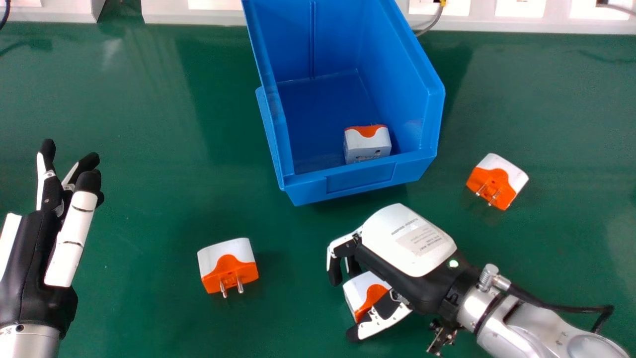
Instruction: Pick all objects and put in blue box
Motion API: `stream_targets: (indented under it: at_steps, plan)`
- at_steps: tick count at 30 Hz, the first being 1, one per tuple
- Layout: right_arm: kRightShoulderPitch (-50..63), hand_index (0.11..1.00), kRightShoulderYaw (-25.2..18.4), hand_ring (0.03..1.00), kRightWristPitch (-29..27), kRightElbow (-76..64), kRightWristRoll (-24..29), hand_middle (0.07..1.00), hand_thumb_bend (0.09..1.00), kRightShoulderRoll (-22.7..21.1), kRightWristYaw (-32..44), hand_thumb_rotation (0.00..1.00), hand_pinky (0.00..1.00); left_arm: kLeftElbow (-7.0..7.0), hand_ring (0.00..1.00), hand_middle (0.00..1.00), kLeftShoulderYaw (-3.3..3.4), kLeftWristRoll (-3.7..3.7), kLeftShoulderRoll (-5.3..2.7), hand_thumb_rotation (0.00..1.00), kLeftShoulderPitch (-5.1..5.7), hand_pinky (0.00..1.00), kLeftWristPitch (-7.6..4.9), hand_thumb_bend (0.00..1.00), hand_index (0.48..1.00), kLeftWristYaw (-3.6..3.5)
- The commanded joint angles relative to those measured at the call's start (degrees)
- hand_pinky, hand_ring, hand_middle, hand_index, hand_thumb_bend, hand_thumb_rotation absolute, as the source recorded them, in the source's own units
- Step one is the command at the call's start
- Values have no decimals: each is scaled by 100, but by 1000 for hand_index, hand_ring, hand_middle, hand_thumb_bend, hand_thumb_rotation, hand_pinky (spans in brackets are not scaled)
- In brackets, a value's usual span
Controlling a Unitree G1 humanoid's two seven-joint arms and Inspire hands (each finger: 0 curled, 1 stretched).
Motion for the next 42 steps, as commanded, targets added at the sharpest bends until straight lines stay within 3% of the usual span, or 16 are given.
stream_targets:
  at_steps: [1,5,10,15,22,25,28,31,40,42]
  plan:
    - [175,471,-57,185,251,50,29,253,482,-51,285,157,143,-58,926,926,55,-39,82,847,-42,908,-99,634,934,-6]
    - [237,471,-119,182,349,-69,173,254,481,-44,417,157,141,-89,922,924,58,-18,70,842,-37,898,-55,626,929,32]
    - [502,472,-331,188,436,-502,391,263,481,-91,497,156,144,-149,916,922,45,82,58,844,-5,893,-26,626,925,113]
    - [1114,470,-715,136,568,-1590,563,199,478,-178,529,162,98,-80,927,930,50,-35,70,842,-26,912,-84,622,932,13]
    - [1784,470,-1340,121,582,-3167,608,182,482,-272,614,156,86,-82,929,929,69,-47,69,843,-28,909,-53,613,931,-23]
    - [1805,470,-1611,106,511,-3544,730,160,484,-225,616,153,71,-82,929,931,67,-24,75,843,-47,914,-8,620,935,0]
    - [1639,470,-1838,115,522,-3762,927,166,483,-152,701,155,79,-46,930,932,61,-1,79,846,-76,914,-18,617,938,12]
    - [1181,470,-1987,112,503,-3696,952,163,483,-1,617,158,75,-26,934,934,55,-28,88,850,-96,919,-25,612,942,-24]
    - [-421,469,-1982,114,858,-2690,593,174,479,582,373,167,78,18,928,928,49,96,71,855,-110,912,-86,624,932,63]
    - [-882,469,-1946,131,905,-2259,573,192,478,670,332,170,92,22,929,926,51,68,72,854,-113,918,-90,622,930,36]
